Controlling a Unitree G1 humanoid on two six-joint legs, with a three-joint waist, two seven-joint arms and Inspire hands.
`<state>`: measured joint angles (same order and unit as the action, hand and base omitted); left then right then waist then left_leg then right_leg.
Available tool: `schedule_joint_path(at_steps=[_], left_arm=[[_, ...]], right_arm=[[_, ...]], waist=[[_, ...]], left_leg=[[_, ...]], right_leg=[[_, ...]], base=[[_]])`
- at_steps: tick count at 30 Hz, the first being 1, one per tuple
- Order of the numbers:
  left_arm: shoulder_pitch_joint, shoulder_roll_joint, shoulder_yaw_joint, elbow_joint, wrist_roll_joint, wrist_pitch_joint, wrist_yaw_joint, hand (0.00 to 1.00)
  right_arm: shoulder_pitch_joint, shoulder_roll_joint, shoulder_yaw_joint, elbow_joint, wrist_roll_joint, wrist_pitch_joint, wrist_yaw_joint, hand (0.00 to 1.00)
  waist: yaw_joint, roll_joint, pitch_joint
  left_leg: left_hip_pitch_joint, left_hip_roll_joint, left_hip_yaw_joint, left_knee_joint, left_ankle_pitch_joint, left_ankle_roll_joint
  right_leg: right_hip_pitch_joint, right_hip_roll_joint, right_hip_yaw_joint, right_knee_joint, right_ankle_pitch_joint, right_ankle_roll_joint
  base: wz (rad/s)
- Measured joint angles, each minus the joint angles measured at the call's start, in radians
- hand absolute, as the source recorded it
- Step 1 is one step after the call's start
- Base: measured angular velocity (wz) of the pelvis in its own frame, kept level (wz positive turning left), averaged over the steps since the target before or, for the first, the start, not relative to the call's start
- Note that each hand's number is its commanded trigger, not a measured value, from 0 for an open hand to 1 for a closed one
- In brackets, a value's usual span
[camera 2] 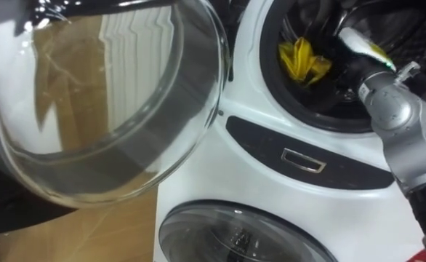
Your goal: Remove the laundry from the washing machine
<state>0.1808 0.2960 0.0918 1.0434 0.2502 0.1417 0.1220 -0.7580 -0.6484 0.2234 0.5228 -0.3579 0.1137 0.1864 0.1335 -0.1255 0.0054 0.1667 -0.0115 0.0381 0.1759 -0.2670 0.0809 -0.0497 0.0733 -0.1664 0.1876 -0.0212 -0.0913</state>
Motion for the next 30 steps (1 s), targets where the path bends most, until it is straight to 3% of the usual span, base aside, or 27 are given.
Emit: schedule_joint_path(at_steps=[8,18,30], left_arm=[[-0.001,0.004,-0.002,0.038,0.000,-0.019,-0.004,0.00],[-0.015,0.007,-0.021,0.039,-0.001,-0.026,-0.008,0.00],[-0.015,0.008,-0.018,0.040,0.002,-0.042,-0.004,0.00]], right_arm=[[-0.027,-0.004,0.000,0.016,-0.006,0.012,0.006,1.00],[-0.028,-0.004,0.000,0.019,-0.008,0.012,0.013,1.00],[-0.027,-0.015,-0.011,0.014,0.071,0.010,0.017,1.00]], waist=[[0.006,-0.003,-0.0005],[0.006,-0.005,0.0049],[0.007,-0.007,0.0065]], left_leg=[[0.000,0.003,-0.002,-0.007,0.001,-0.001],[0.001,0.004,-0.002,-0.009,0.001,-0.001],[0.002,0.008,0.012,-0.011,0.000,-0.002]], right_leg=[[-0.001,0.004,-0.002,-0.005,0.000,0.000],[0.000,0.005,0.001,-0.005,0.000,0.000],[-0.004,0.013,0.006,-0.007,0.000,-0.001]], base=[[0.00],[0.00],[-0.03]])
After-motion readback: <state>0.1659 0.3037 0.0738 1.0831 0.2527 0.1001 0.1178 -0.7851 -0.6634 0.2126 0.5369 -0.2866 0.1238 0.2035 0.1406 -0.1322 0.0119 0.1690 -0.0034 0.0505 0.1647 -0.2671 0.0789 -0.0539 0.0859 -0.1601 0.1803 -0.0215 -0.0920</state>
